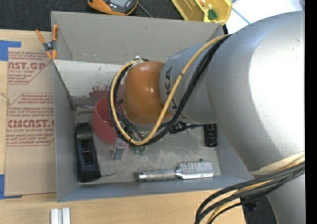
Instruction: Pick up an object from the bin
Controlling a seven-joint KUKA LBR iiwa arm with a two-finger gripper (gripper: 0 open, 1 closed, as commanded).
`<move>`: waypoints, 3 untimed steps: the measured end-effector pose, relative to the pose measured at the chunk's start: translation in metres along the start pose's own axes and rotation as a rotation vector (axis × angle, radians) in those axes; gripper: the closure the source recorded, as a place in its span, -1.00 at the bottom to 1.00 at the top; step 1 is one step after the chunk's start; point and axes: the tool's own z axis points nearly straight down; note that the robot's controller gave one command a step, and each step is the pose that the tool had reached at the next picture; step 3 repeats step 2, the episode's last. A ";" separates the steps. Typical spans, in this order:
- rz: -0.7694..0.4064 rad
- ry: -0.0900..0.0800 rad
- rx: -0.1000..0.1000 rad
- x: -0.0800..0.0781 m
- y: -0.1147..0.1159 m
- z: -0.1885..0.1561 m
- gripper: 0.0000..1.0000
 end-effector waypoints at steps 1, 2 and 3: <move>-0.001 0.002 0.000 0.001 0.000 -0.027 1.00; -0.001 0.004 0.000 0.001 0.001 -0.051 1.00; -0.001 0.004 0.000 0.001 0.001 -0.051 1.00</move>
Offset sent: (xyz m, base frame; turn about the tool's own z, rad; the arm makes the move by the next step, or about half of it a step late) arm -0.0012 0.0003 0.0689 -0.0007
